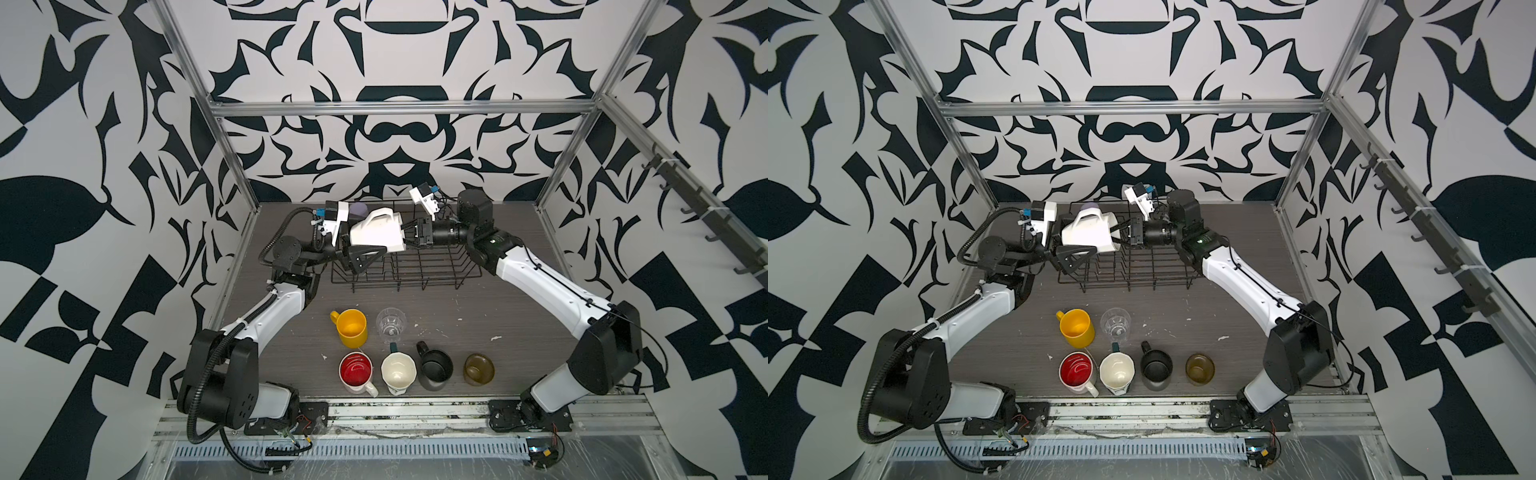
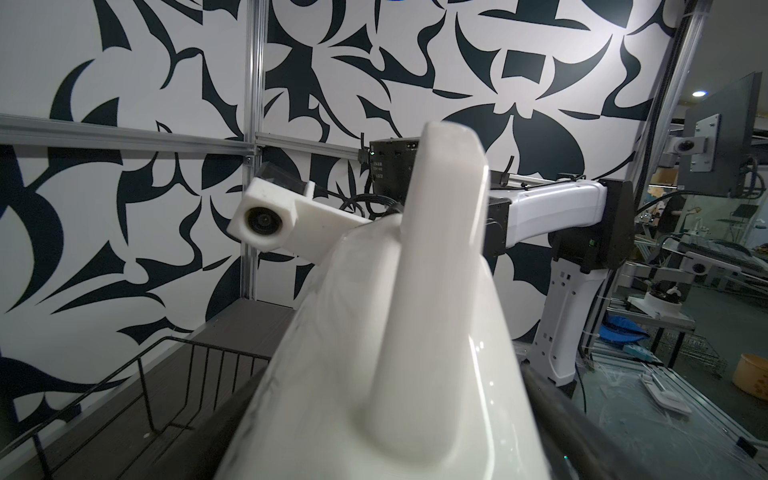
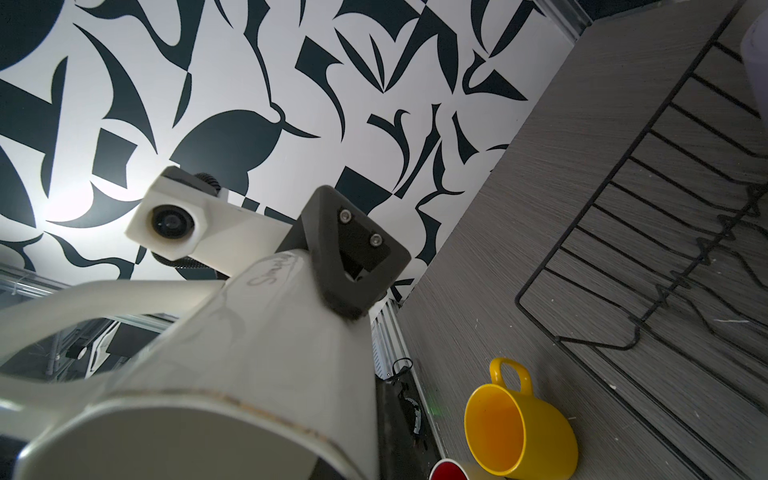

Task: Load cups into a dish rack
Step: Place the cup upside down at the dish rack.

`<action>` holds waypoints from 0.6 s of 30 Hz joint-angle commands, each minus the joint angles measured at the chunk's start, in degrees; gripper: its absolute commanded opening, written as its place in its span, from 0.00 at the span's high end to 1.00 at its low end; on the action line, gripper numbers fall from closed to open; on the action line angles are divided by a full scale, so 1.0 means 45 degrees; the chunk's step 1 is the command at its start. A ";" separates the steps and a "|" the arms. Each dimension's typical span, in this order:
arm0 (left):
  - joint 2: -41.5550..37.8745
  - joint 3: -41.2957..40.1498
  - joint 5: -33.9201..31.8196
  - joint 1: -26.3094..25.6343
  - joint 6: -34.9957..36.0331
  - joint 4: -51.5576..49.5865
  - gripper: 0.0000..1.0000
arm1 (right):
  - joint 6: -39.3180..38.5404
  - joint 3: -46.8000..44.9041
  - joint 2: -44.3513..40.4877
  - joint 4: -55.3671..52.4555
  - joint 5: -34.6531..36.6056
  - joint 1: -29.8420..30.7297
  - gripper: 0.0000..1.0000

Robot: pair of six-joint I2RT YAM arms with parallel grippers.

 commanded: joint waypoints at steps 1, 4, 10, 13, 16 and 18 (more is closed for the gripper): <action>-0.0193 0.0154 0.0366 -0.0136 -0.0267 0.0004 0.19 | 0.0345 0.0916 -0.0229 0.2021 -0.0288 0.0219 1.00; -0.0267 0.0232 0.0312 -0.0119 -0.0249 -0.0259 0.26 | 0.0364 0.0906 -0.0226 0.2041 -0.0259 0.0219 1.00; -0.0669 0.0445 0.0007 -0.0122 0.0460 -0.1858 0.45 | 0.0358 0.0907 -0.0245 0.2021 -0.0120 0.0203 1.00; -0.1025 0.0501 -0.0306 -0.0111 0.1104 -0.2939 0.55 | 0.0345 0.0944 -0.0244 0.2002 -0.0093 0.0219 1.00; -0.1286 0.0615 -0.0620 -0.0116 0.1794 -0.4127 0.63 | 0.0344 0.0945 -0.0238 0.1968 -0.0019 0.0207 0.96; -0.1819 0.0674 -0.0887 -0.0126 0.2216 -0.4873 0.66 | 0.0349 0.0955 -0.0241 0.1943 0.0016 0.0216 0.93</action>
